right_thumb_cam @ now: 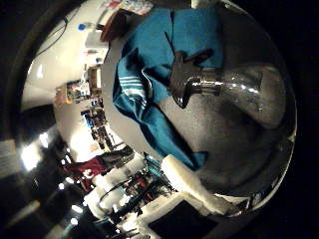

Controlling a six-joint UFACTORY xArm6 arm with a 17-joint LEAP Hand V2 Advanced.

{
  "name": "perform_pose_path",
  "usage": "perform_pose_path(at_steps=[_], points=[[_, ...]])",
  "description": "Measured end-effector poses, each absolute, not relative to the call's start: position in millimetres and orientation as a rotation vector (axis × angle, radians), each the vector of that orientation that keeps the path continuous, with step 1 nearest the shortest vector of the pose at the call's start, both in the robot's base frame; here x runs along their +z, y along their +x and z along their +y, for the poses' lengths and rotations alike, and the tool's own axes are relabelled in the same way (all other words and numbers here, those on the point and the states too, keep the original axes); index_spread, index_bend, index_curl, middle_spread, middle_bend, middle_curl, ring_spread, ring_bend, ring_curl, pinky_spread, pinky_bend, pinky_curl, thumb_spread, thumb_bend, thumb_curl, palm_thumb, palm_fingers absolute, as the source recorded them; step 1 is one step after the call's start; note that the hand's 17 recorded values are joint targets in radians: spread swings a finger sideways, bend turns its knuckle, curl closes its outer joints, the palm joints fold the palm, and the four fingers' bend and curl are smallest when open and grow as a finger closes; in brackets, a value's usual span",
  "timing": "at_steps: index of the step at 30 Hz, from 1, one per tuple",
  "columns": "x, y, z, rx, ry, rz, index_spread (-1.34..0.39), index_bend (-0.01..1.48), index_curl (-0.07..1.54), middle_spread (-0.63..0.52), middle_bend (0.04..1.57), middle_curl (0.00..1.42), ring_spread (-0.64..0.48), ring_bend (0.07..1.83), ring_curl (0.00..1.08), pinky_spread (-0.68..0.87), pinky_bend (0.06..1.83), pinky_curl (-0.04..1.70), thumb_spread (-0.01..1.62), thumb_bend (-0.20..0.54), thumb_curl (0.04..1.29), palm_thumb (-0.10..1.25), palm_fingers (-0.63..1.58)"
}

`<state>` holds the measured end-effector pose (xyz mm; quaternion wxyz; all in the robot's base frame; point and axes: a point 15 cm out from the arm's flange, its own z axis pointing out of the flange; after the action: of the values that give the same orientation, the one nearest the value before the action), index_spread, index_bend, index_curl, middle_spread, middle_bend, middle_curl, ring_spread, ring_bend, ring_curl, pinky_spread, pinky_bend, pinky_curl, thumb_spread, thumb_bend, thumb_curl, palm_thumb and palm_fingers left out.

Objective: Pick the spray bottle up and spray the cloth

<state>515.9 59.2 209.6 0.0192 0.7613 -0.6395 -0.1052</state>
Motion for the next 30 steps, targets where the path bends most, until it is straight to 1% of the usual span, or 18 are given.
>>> perform_pose_path(at_steps=[8,12,15,22,25,30], points=[[190,517,71,-0.272,2.371,-1.895,-0.21,0.15,0.26,0.22,0.20,0.31,0.25,0.28,0.27,0.46,0.47,0.33,1.05,-0.027,0.29,0.52,0.01],[183,516,68,-0.242,2.348,-1.868,-0.20,0.15,0.26,0.22,0.20,0.32,0.26,0.29,0.27,0.46,0.47,0.32,1.04,-0.024,0.29,0.53,0.02],[182,517,63,-0.195,2.327,-1.849,-0.19,0.15,0.25,0.19,0.24,0.33,0.24,0.30,0.27,0.45,0.47,0.32,1.03,-0.019,0.30,0.57,0.07],[182,516,54,-0.142,2.296,-1.821,-0.15,0.15,0.25,0.10,0.27,0.35,0.19,0.35,0.28,0.42,0.52,0.32,1.01,-0.012,0.34,0.74,0.17],[182,516,48,-0.117,2.284,-1.811,-0.14,0.15,0.25,0.07,0.29,0.37,0.17,0.38,0.29,0.40,0.55,0.32,0.99,-0.020,0.36,0.78,0.20],[178,514,44,-0.118,2.265,-1.797,-0.14,0.15,0.26,0.04,0.29,0.38,0.12,0.43,0.31,0.36,0.61,0.33,0.98,-0.021,0.36,0.80,0.21]])
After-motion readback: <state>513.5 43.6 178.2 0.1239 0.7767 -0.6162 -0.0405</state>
